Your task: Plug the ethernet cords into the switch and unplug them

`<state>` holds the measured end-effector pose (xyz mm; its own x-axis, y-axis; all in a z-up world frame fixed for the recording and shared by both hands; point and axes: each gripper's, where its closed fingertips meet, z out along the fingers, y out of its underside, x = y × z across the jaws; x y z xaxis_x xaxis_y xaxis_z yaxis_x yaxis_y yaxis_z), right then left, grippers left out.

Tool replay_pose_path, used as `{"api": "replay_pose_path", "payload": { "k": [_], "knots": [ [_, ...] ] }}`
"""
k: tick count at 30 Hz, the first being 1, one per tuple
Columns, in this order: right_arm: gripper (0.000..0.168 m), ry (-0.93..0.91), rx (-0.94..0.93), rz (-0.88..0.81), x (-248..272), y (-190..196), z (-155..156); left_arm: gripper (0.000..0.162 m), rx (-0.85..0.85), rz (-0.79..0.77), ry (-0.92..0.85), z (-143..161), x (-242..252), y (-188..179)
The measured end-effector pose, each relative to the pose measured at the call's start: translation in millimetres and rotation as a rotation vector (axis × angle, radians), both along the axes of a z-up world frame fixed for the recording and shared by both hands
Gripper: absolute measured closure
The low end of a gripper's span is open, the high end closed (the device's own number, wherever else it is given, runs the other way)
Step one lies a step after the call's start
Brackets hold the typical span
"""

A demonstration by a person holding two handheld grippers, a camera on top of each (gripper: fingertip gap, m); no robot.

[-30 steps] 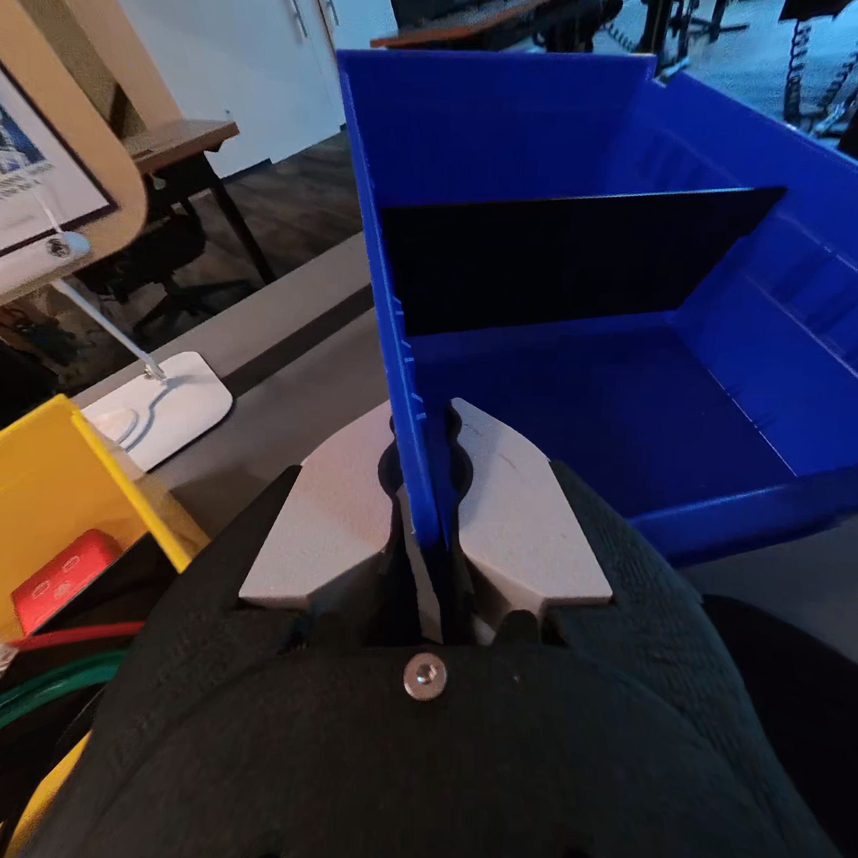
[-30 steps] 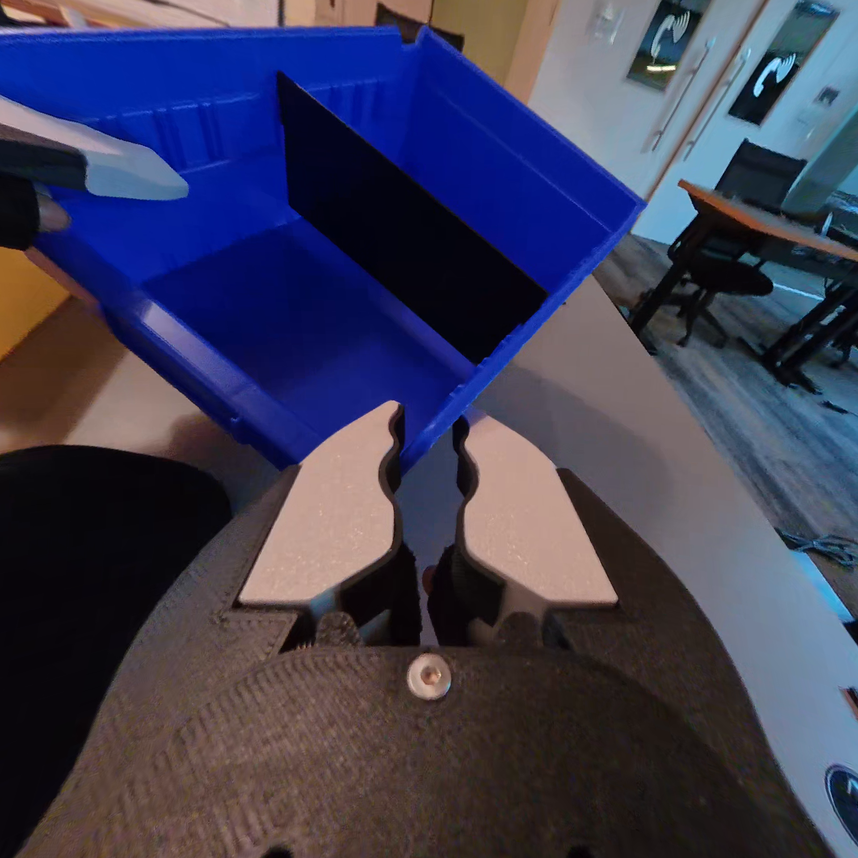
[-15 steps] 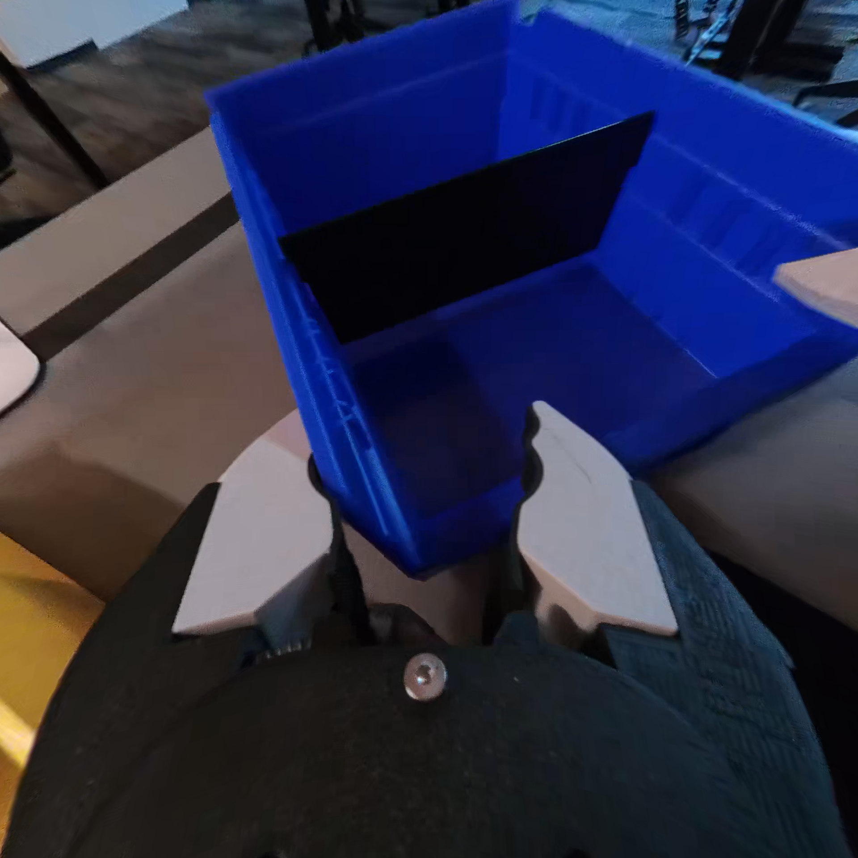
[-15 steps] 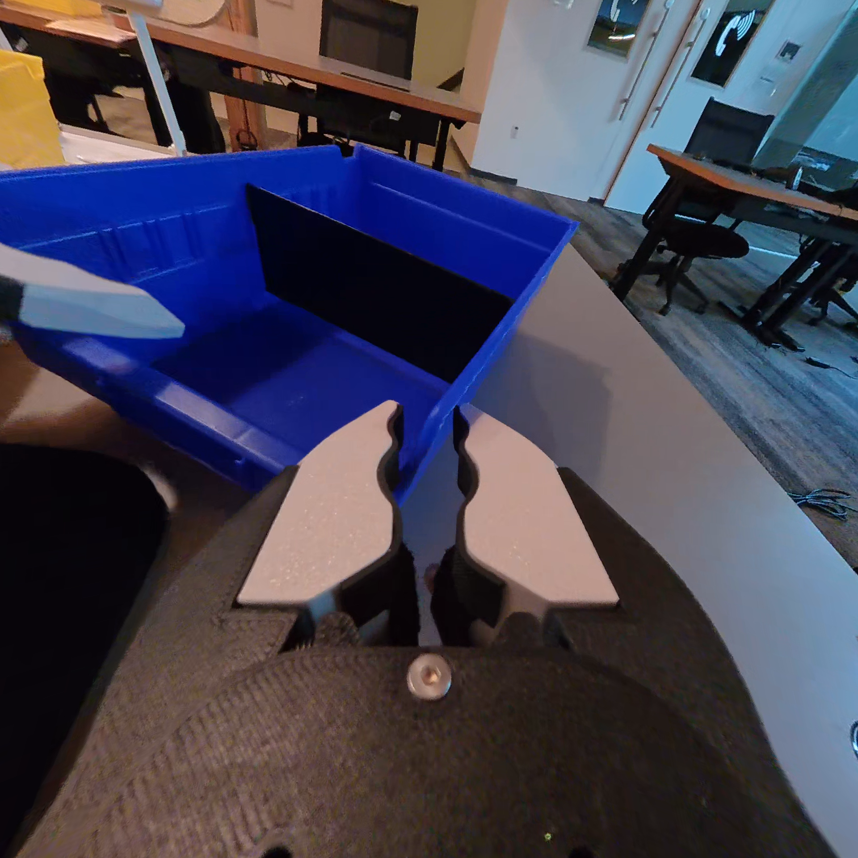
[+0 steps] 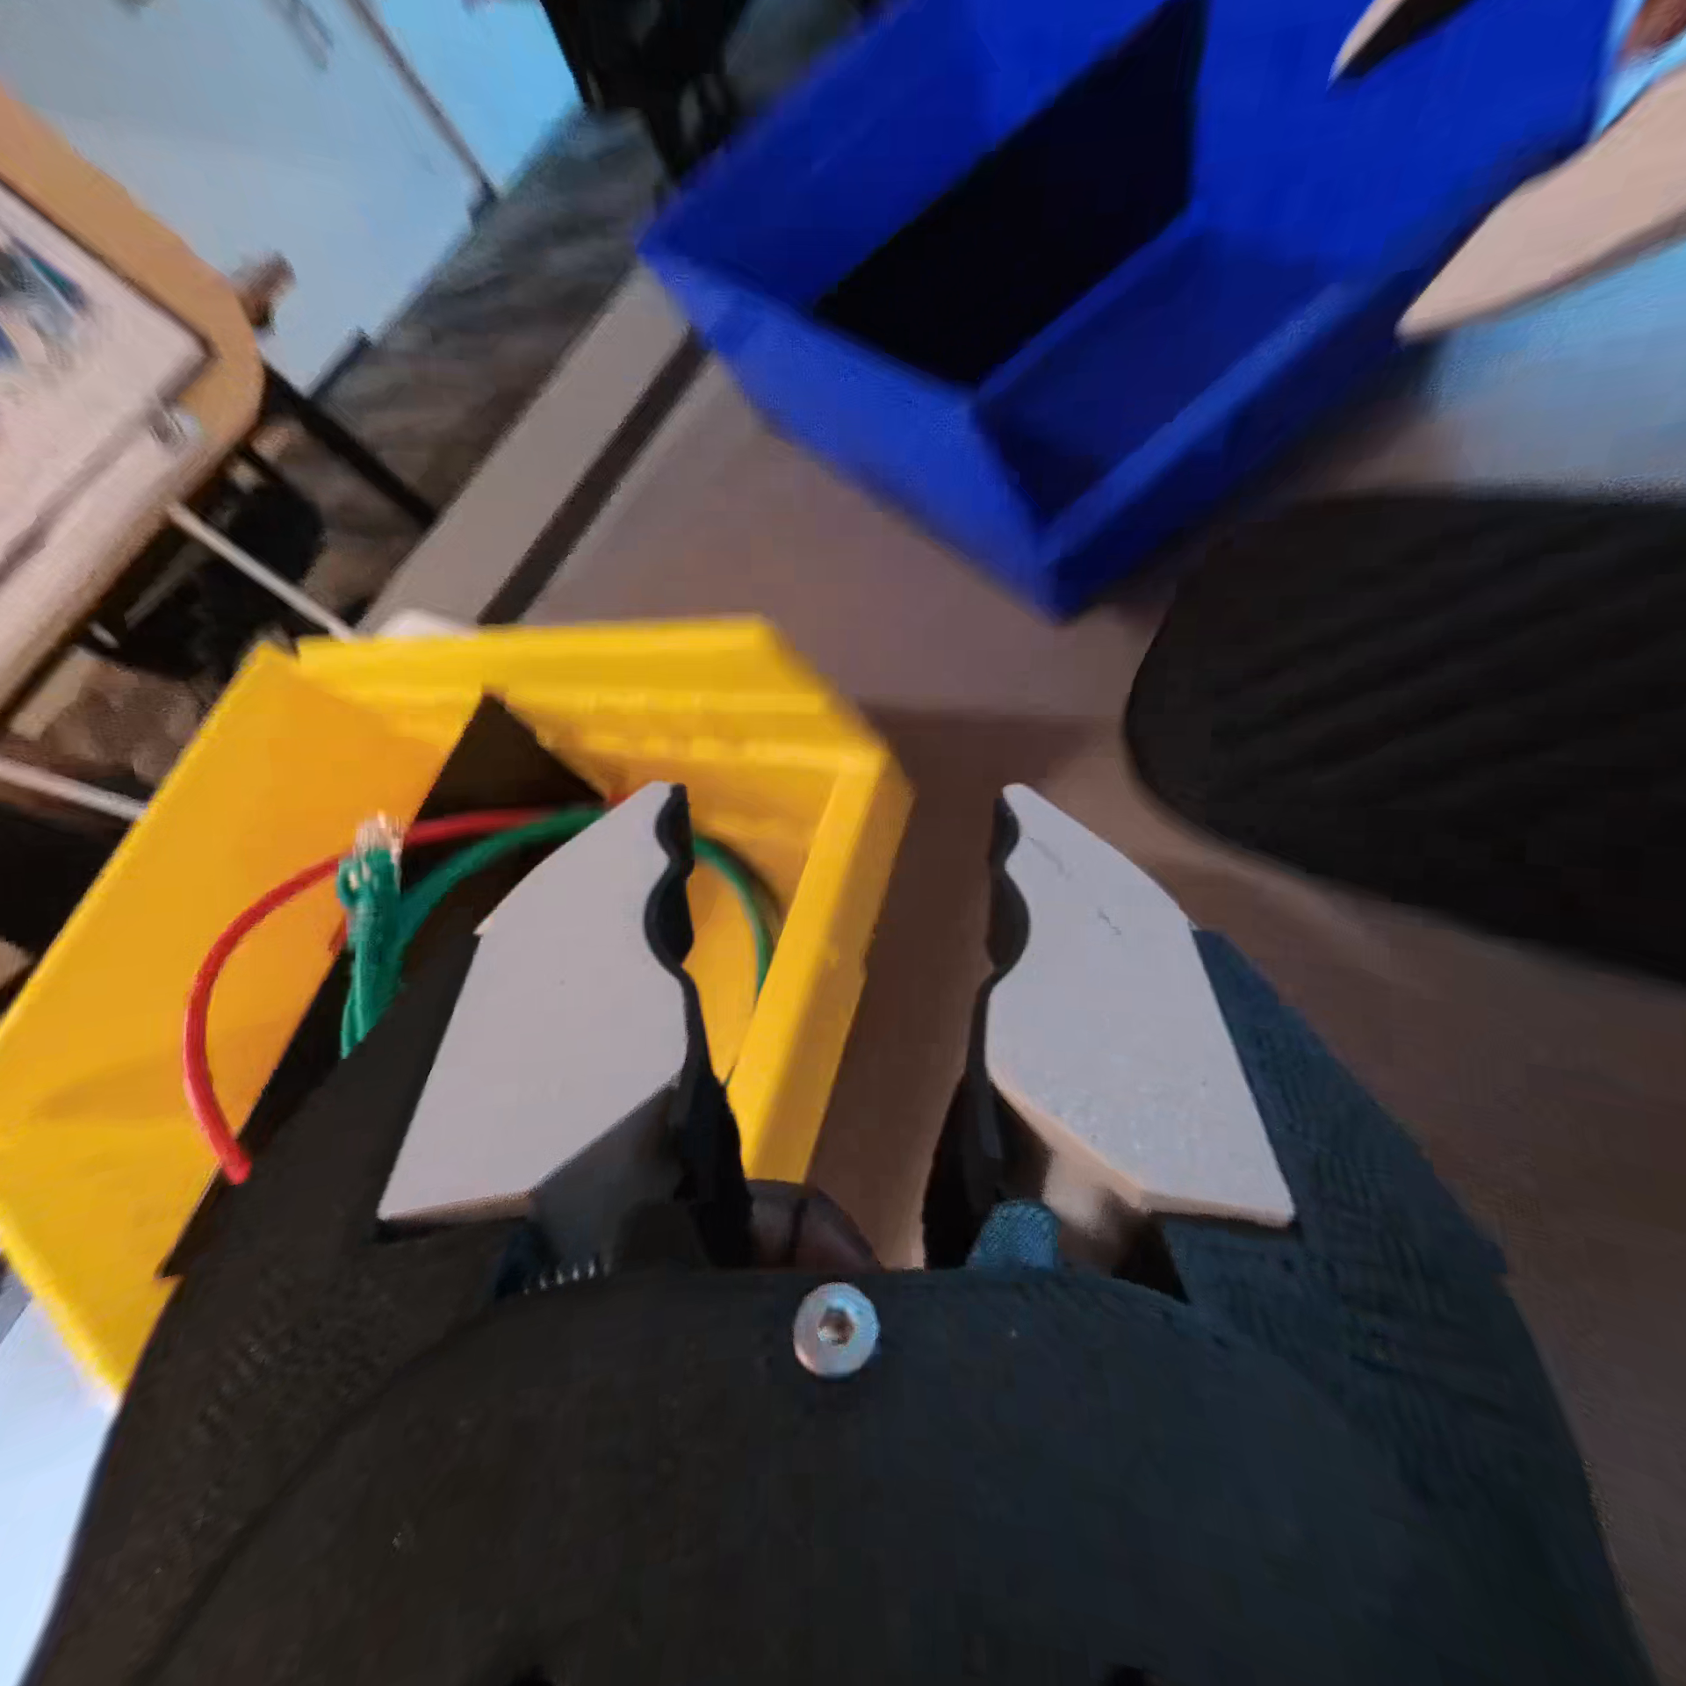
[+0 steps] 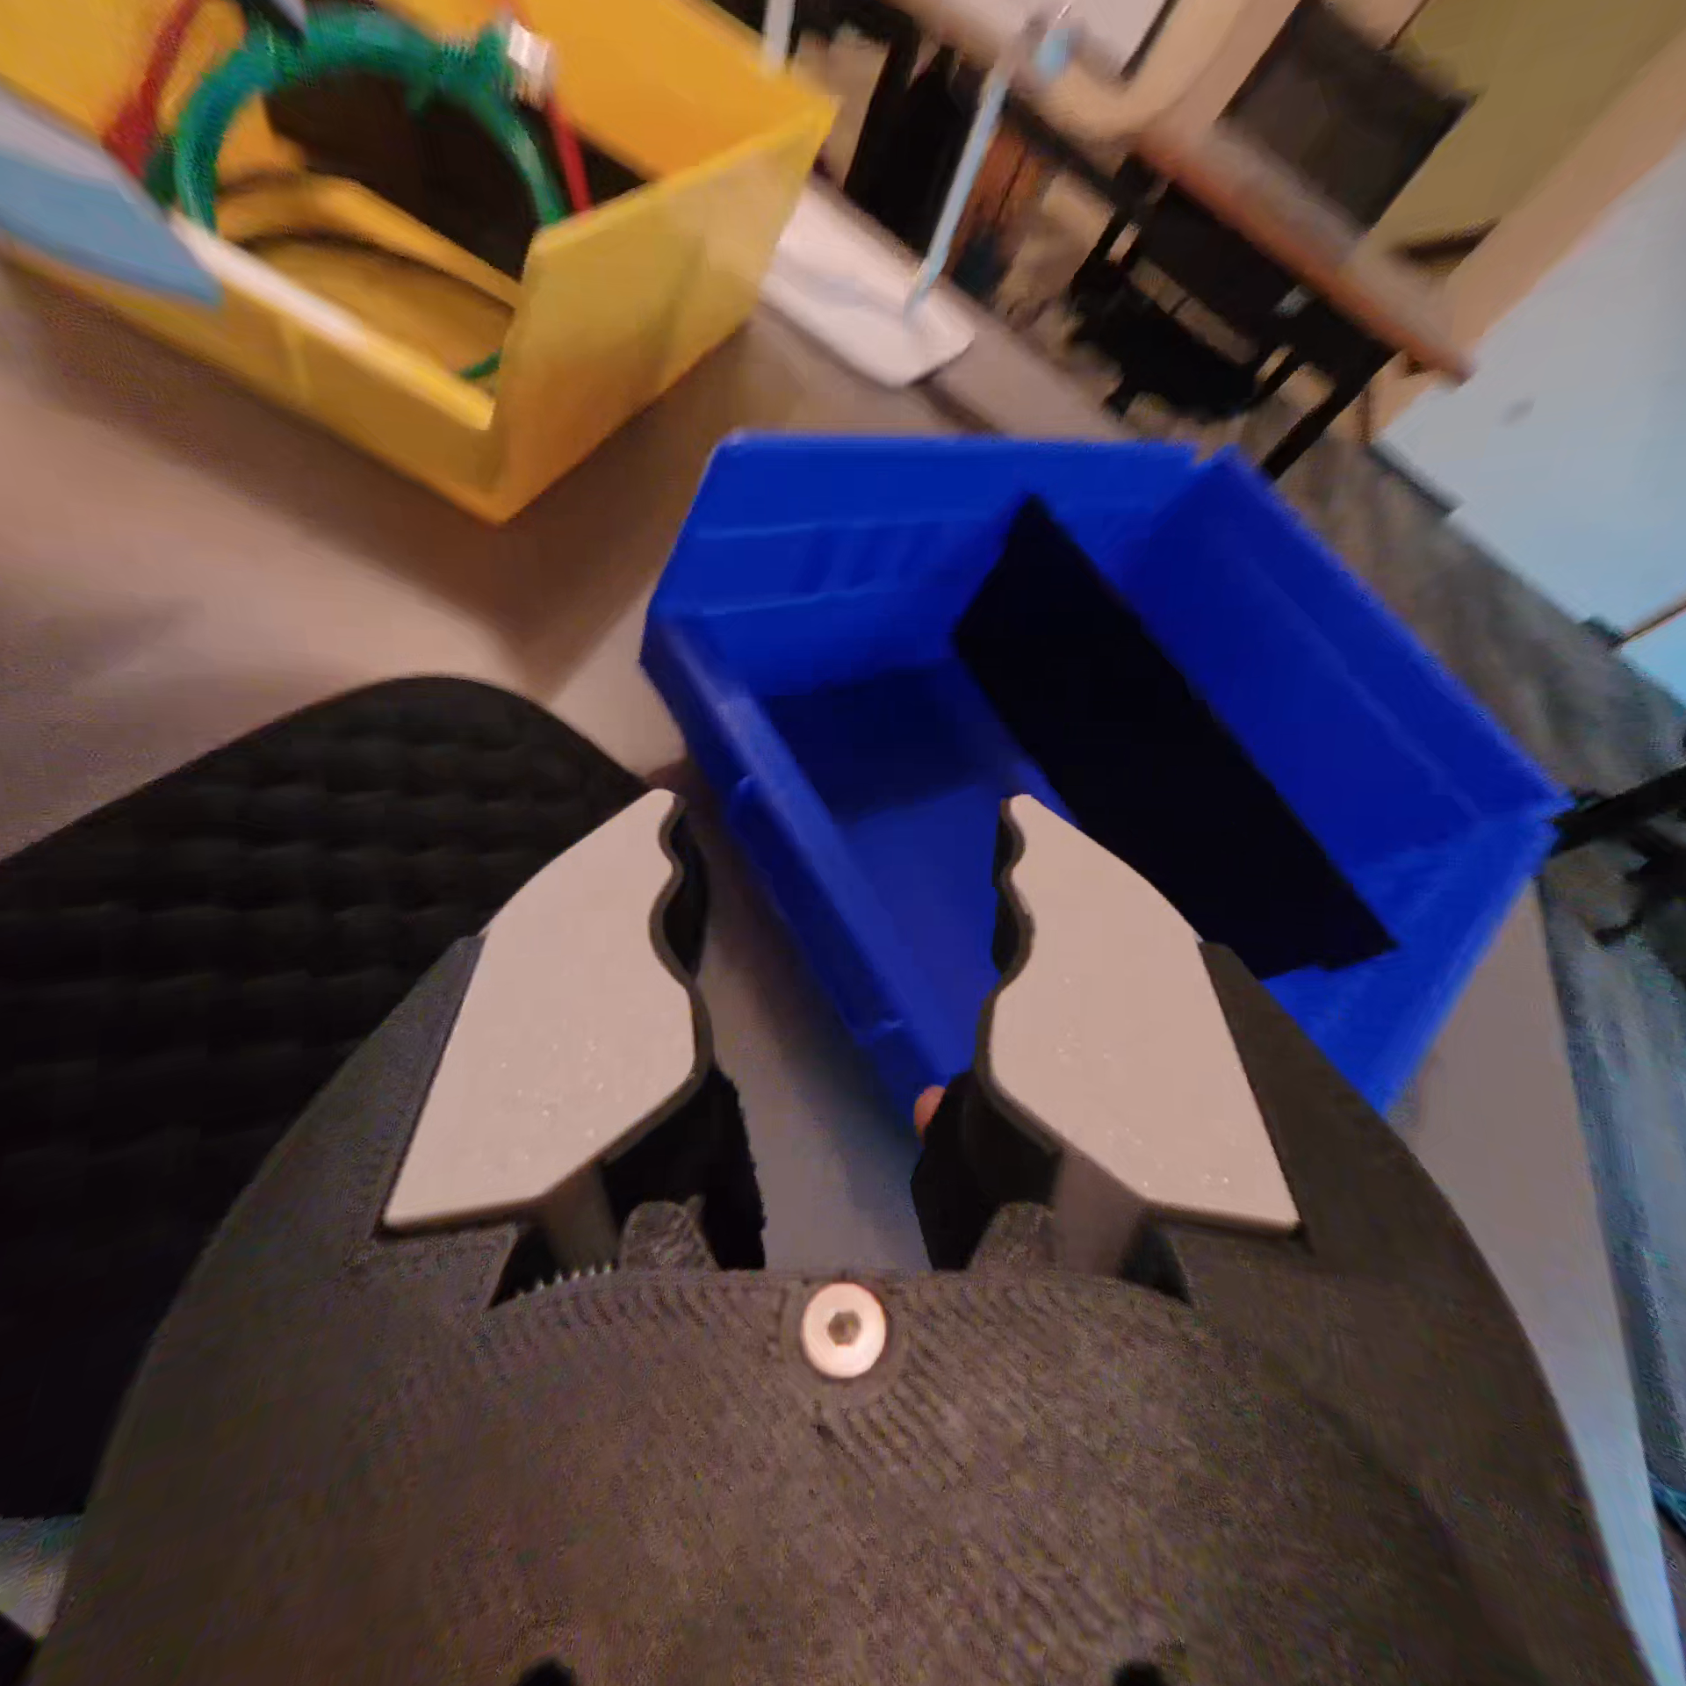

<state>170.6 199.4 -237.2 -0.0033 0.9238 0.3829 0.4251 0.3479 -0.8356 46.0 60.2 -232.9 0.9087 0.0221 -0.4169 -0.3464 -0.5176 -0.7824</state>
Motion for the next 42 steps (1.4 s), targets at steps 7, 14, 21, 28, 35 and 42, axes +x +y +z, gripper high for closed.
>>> {"api": "replay_pose_path", "payload": {
  "k": [7,14,21,28,35,42],
  "knots": [
    [0.113,-0.241,0.04,-0.069,-24.1,2.3,-49.7,0.104,-0.333,0.017,0.008,-66.8,-44.6,-19.2],
    [0.13,-0.427,0.214,-0.077,-22.7,20.0,-67.9,0.133,-0.482,-0.003,0.071,-82.8,-54.2,-36.0],
    [0.131,-0.466,0.283,-0.061,-2.3,36.3,-67.9,0.129,-0.514,0.02,0.007,-83.0,-91.0,-96.2],
    [0.131,-0.456,0.329,0.015,20.3,51.4,-67.7,0.129,-0.518,0.041,0.0,-82.1,-122.6,-180.2],
    [0.131,-0.426,0.392,0.052,37.0,64.5,-66.8,0.129,-0.495,0.087,0.005,-80.7,-136.6,-260.3],
    [0.131,-0.398,0.423,0.076,56.4,79.9,-66.0,0.129,-0.48,0.121,0.009,-79.3,-132.5,-331.5]
  ]
}}
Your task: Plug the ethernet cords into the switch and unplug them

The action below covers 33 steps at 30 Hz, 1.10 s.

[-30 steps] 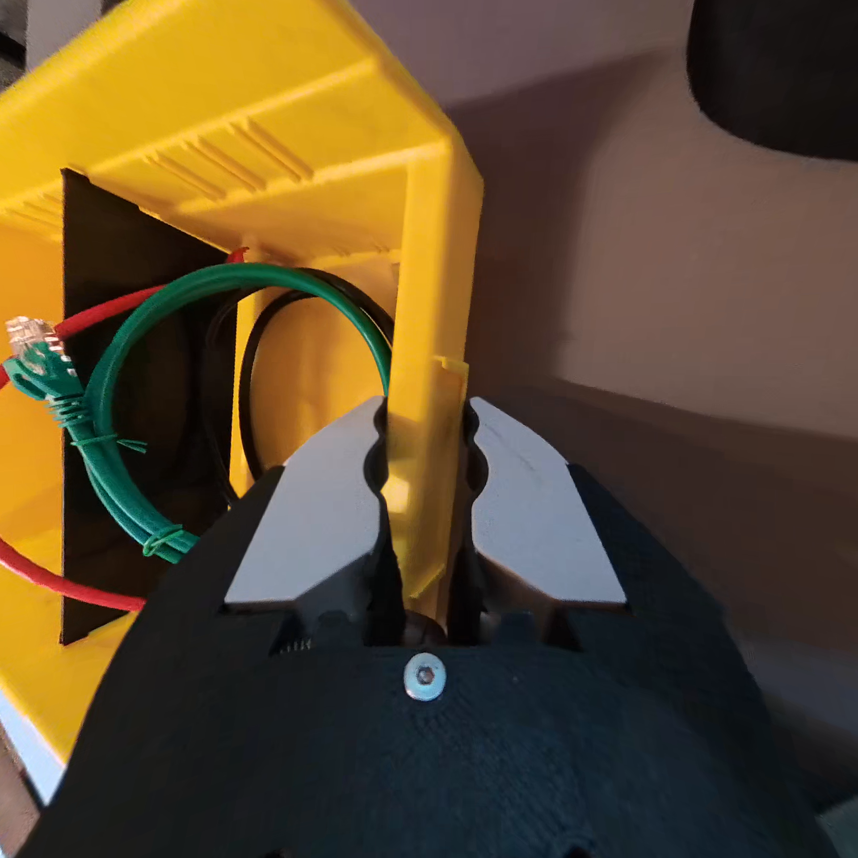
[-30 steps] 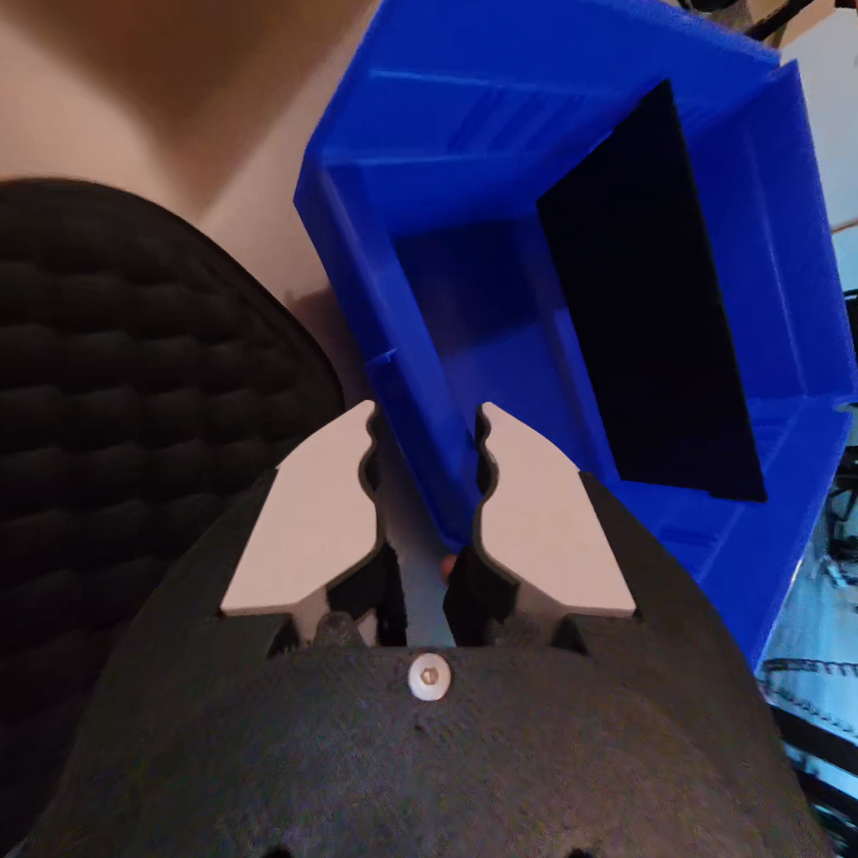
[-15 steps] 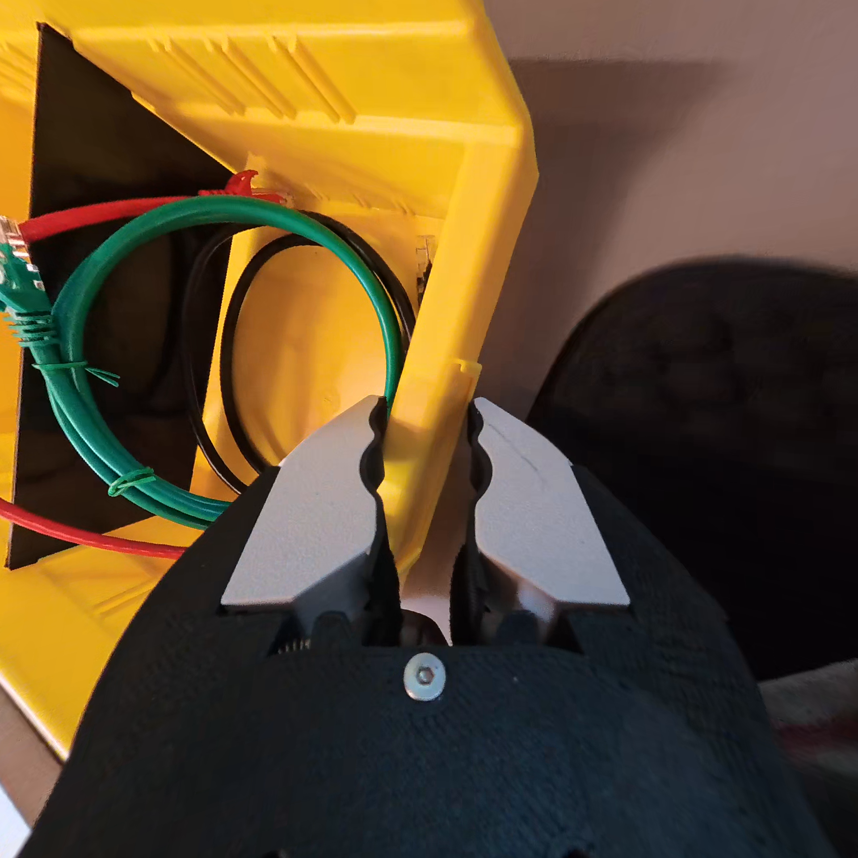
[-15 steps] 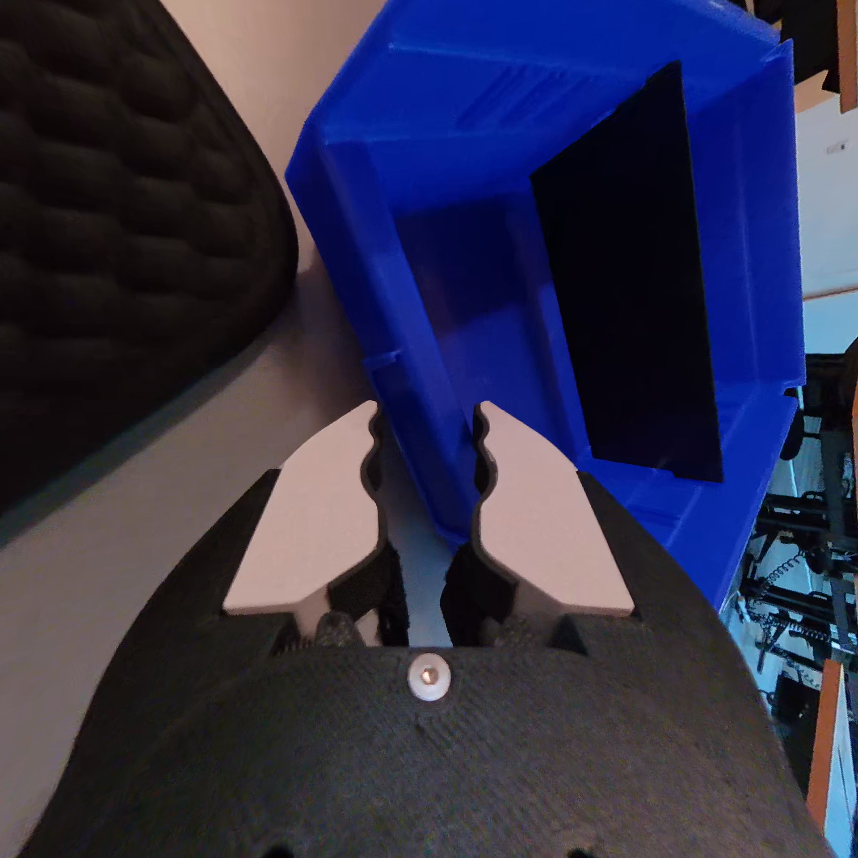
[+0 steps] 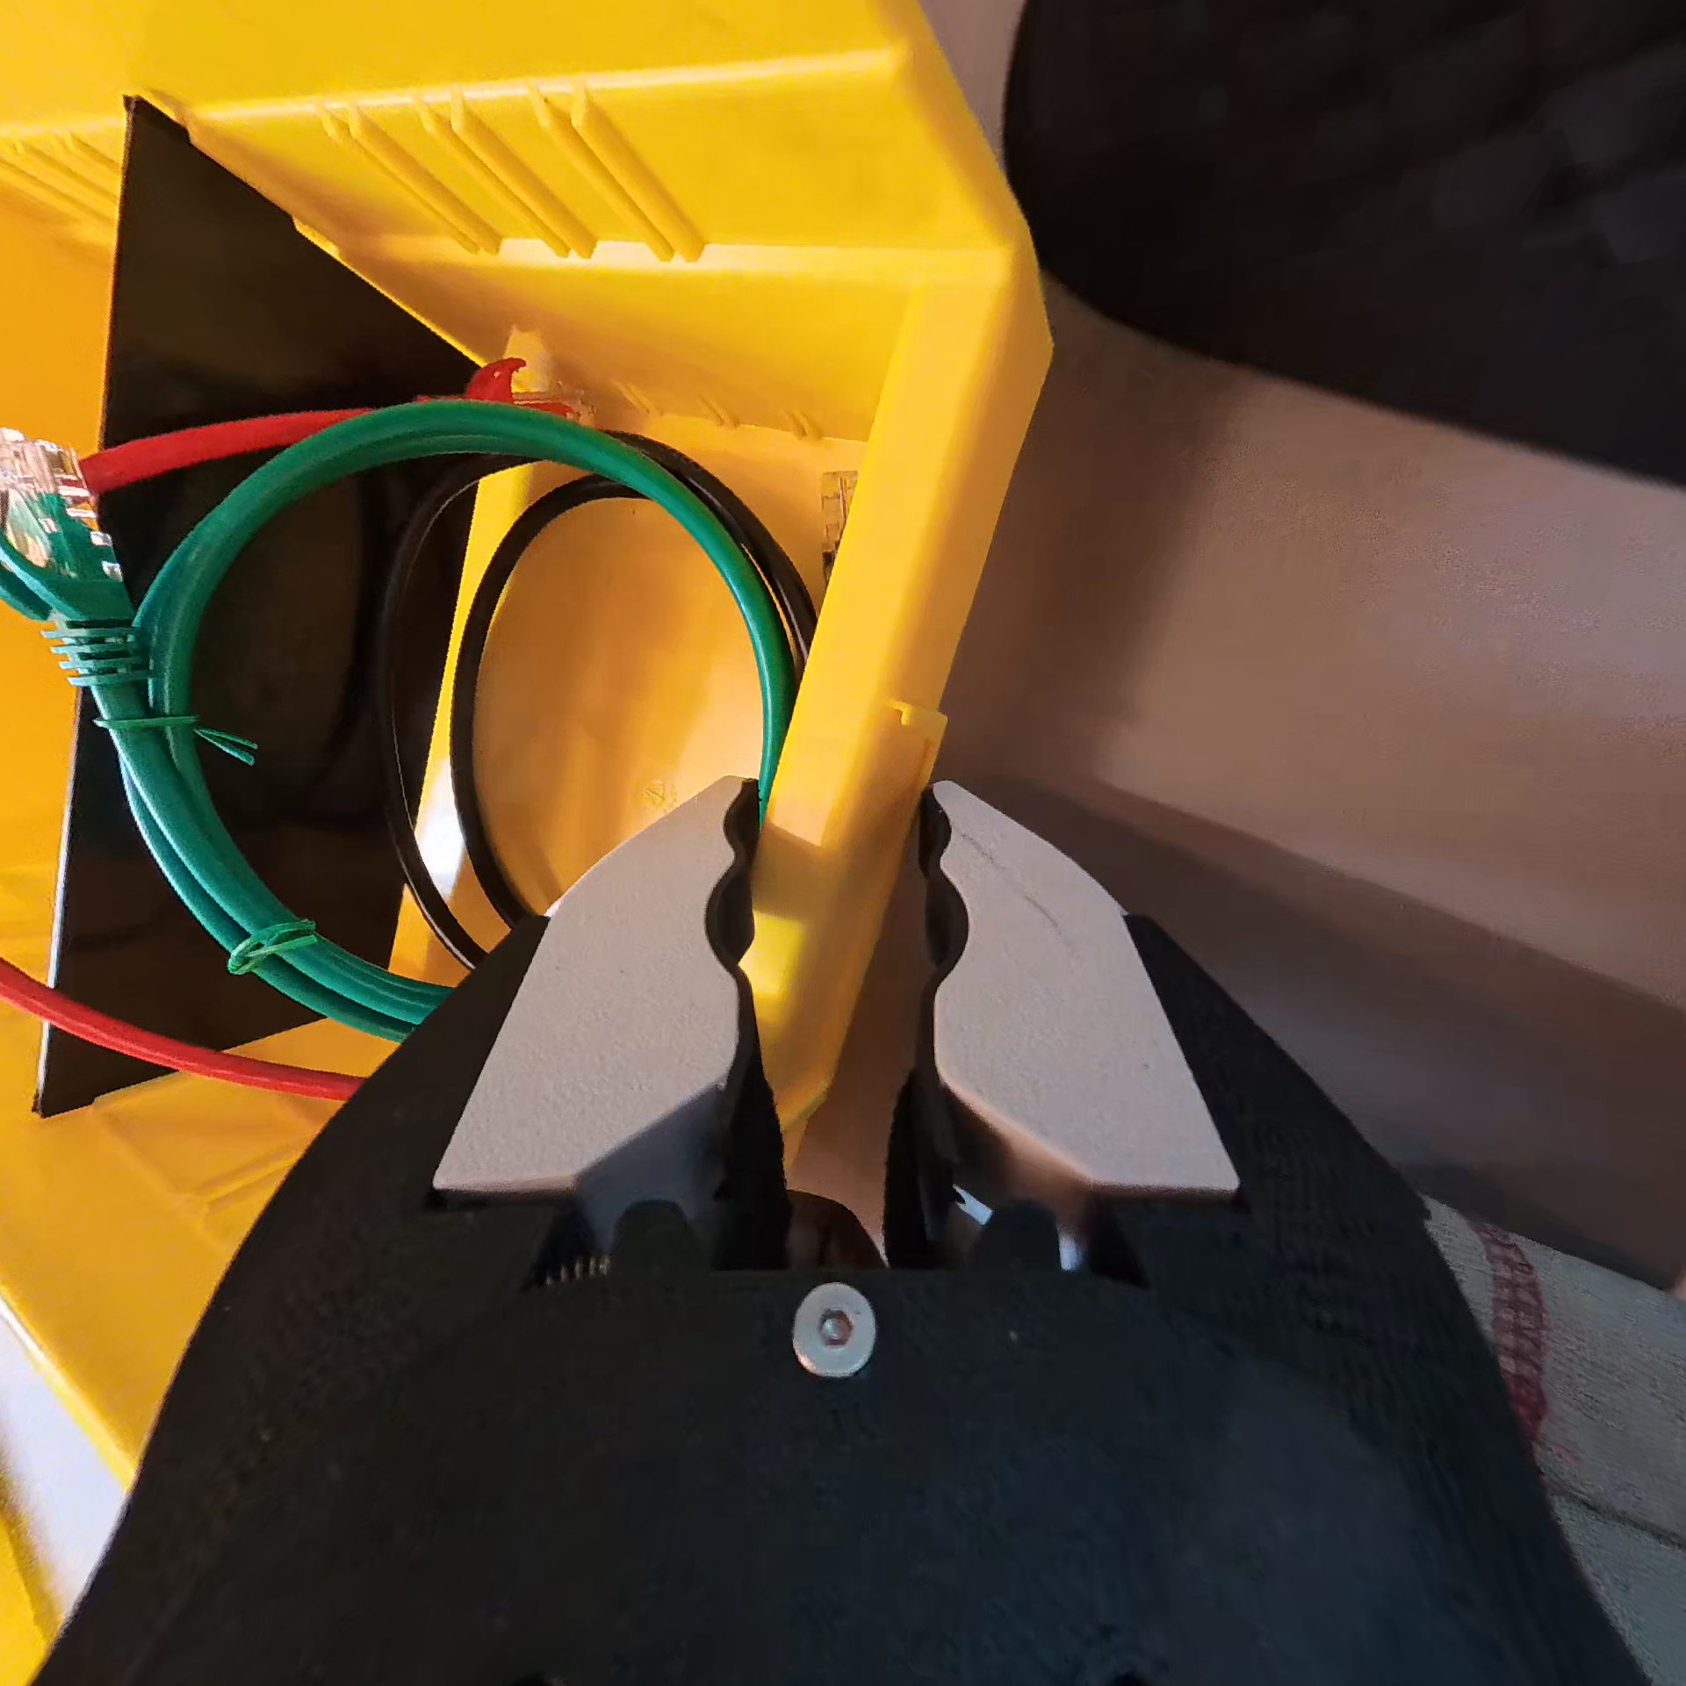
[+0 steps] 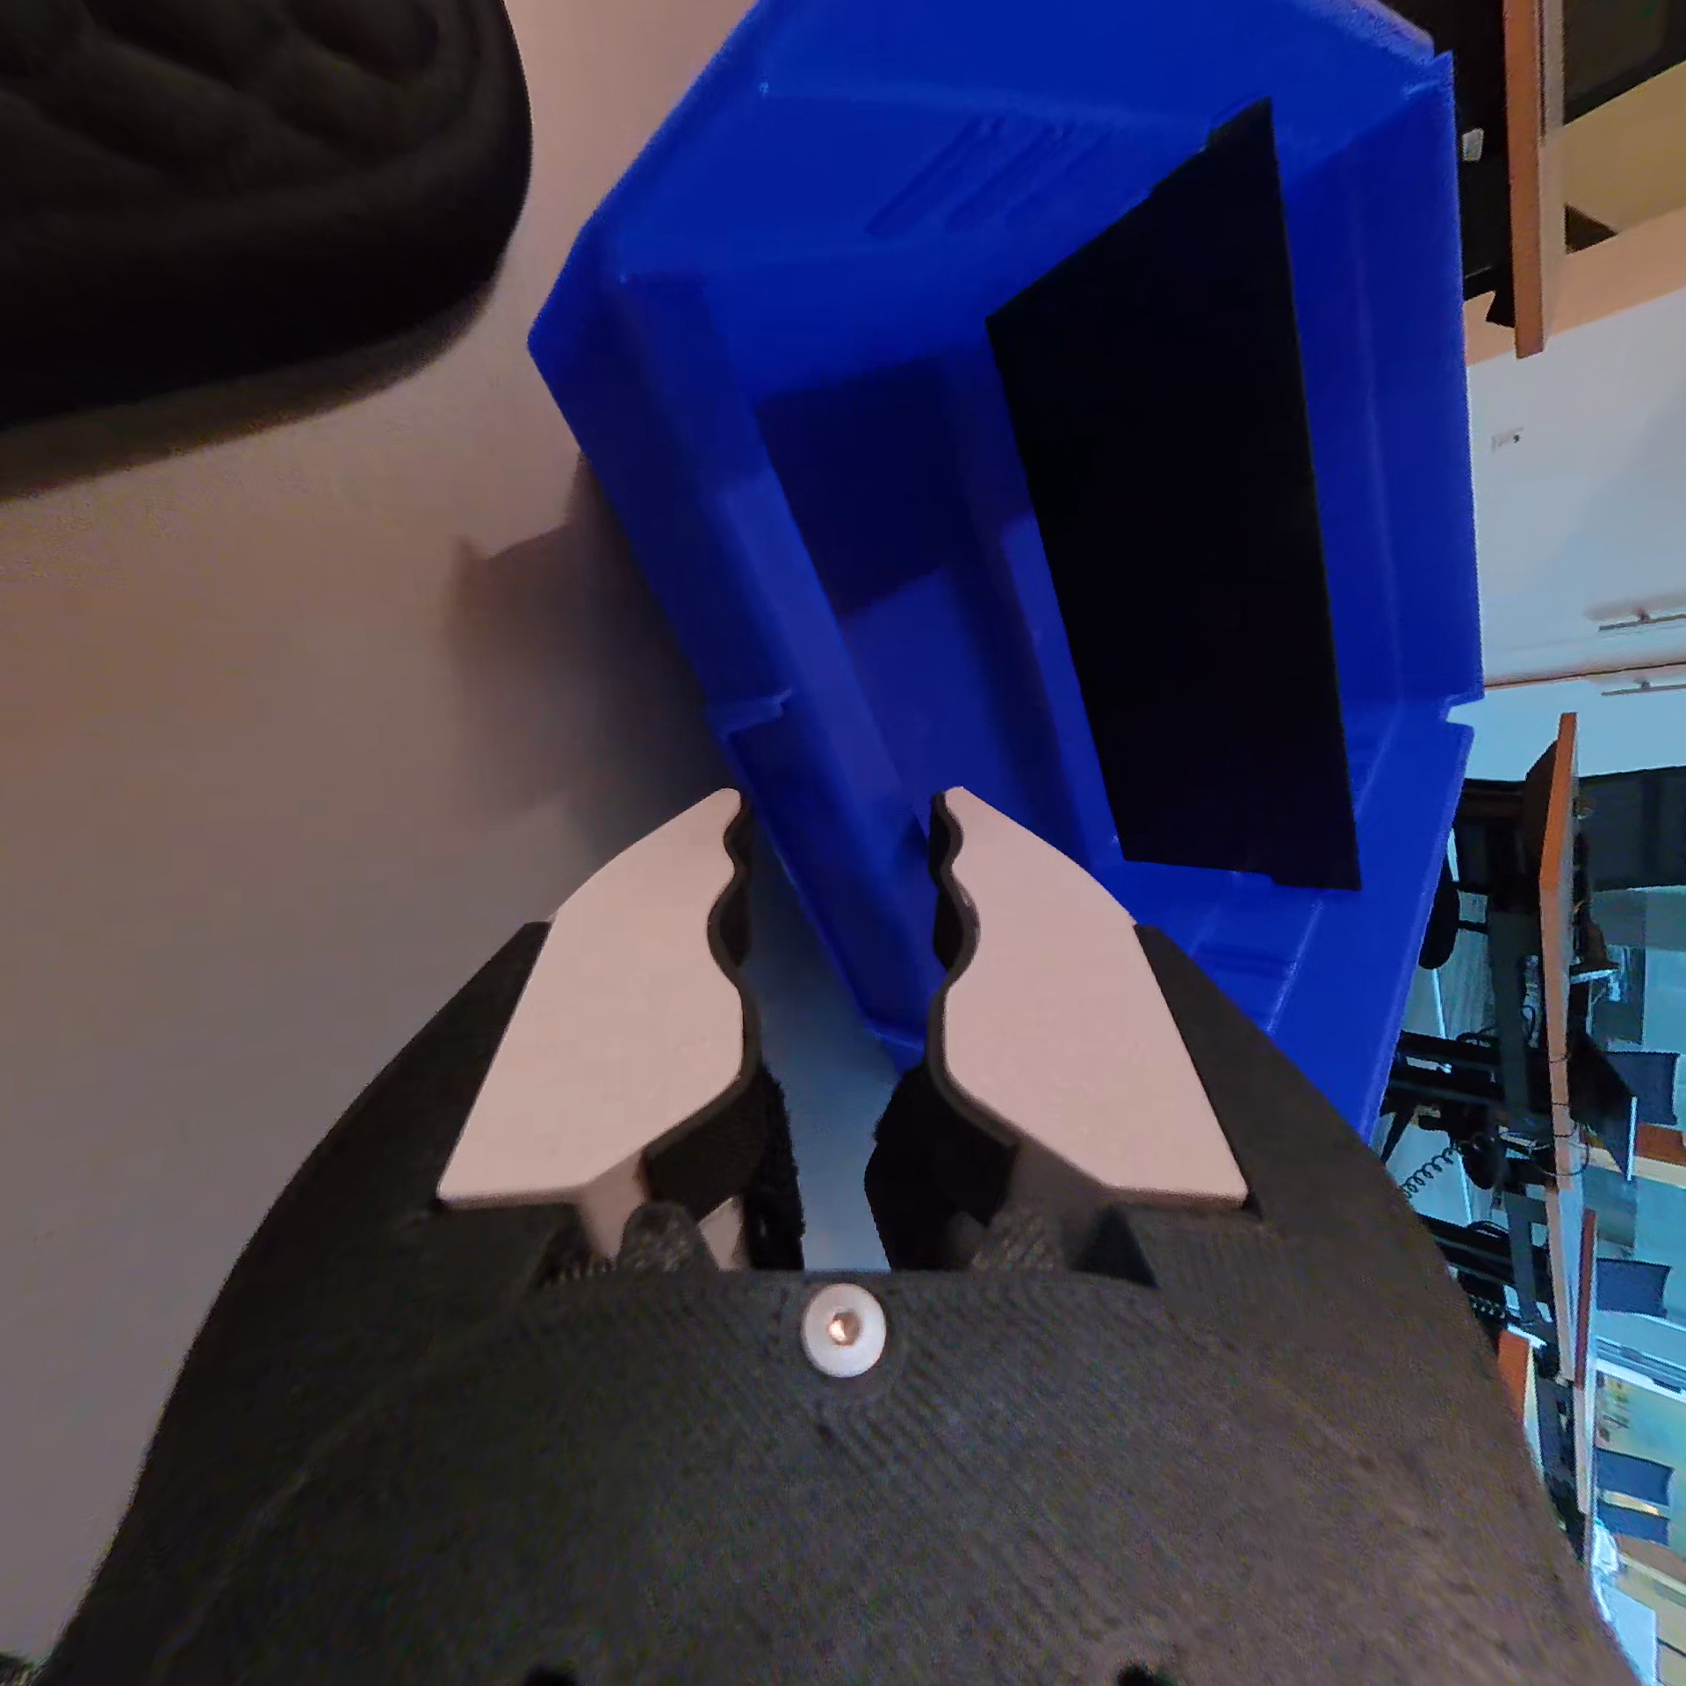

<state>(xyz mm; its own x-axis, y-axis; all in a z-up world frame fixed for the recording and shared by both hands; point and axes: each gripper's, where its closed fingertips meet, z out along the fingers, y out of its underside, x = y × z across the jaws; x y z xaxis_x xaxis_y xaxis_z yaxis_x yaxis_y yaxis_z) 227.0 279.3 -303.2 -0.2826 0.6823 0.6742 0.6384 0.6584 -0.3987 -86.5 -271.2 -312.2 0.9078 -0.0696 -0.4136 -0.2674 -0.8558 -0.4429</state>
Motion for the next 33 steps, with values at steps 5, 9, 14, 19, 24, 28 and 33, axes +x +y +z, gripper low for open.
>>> {"api": "replay_pose_path", "payload": {
  "k": [5,9,14,19,24,28,33],
  "knots": [
    [0.13,0.004,0.007,-0.023,11.9,7.2,0.3,0.128,-0.007,-0.003,-0.012,0.4,6.3,-44.1],
    [0.129,0.03,0.0,-0.03,14.5,7.6,0.5,0.127,-0.021,0.046,-0.063,0.1,12.6,-64.8],
    [0.108,0.187,-0.16,-0.03,7.0,-6.8,16.0,0.092,0.213,0.144,-0.347,22.6,36.3,-49.9],
    [0.072,0.479,-0.25,-0.043,7.6,-21.0,70.4,0.073,0.715,0.272,-0.348,128.1,12.2,-16.0],
    [0.064,0.573,-0.195,-0.107,11.5,-23.0,103.6,0.056,0.742,0.414,-0.407,179.6,-33.2,18.8],
    [0.064,0.504,-0.176,-0.118,3.4,-32.7,100.3,0.049,0.491,0.614,-0.491,151.9,-106.0,30.9],
    [0.066,0.462,-0.104,-0.102,-5.2,-39.7,102.4,0.046,0.153,0.814,-0.677,77.4,-170.0,42.2]
  ]
}}
